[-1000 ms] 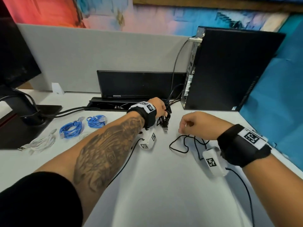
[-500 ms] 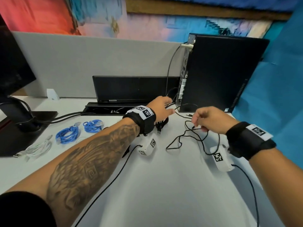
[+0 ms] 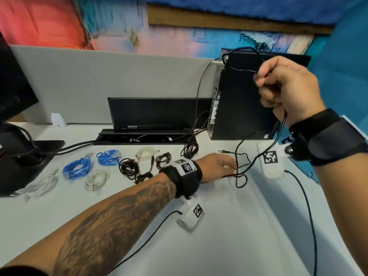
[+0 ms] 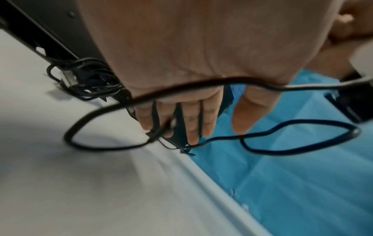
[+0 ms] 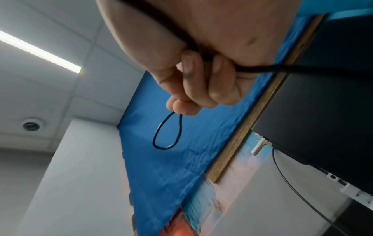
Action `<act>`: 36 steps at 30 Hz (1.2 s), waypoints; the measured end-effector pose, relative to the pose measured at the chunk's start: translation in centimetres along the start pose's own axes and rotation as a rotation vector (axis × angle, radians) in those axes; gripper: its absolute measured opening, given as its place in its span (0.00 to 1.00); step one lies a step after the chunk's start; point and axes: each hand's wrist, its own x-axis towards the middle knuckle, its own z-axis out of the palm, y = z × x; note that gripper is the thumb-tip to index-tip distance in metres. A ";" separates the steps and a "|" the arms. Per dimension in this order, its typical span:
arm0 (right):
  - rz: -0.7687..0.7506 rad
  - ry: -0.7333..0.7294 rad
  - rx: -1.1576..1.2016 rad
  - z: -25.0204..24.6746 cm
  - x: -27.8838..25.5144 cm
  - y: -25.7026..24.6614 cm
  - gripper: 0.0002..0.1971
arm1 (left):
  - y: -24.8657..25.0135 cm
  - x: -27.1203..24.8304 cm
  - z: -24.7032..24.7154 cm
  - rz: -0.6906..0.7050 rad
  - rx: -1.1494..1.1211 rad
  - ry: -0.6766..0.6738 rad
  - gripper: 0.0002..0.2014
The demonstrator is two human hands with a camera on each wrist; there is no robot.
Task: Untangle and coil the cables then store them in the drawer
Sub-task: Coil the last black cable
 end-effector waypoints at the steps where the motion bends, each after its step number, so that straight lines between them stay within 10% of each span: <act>1: 0.025 -0.049 0.049 -0.2 0.1 0.0 0.15 | -0.5 0.2 0.7 0.007 0.003 0.046 0.15; 6: 0.255 -0.354 0.223 -0.5 -0.6 1.3 0.22 | 0.1 1.3 0.2 0.027 -0.228 0.154 0.32; 11: 0.209 -0.207 -0.075 -1.2 -0.9 3.3 0.28 | 2.2 1.1 1.0 0.091 -0.511 -0.146 0.15; 15: 0.224 -0.084 -0.471 -3.3 -1.5 4.2 0.29 | 0.7 0.4 0.2 -0.084 -0.824 -0.098 0.18; 22: 0.570 -0.440 -1.389 -4.0 -1.5 11.9 0.28 | 0.2 0.4 1.6 -0.170 -0.359 -0.133 0.15; 31: 0.505 -0.492 -1.783 -2.6 -1.4 19.0 0.26 | 0.6 -0.4 2.9 -0.155 -0.389 -0.223 0.12; 36: 0.549 -0.567 -1.539 -2.7 -1.6 18.1 0.06 | -0.3 -0.1 1.0 -0.077 -0.220 0.233 0.10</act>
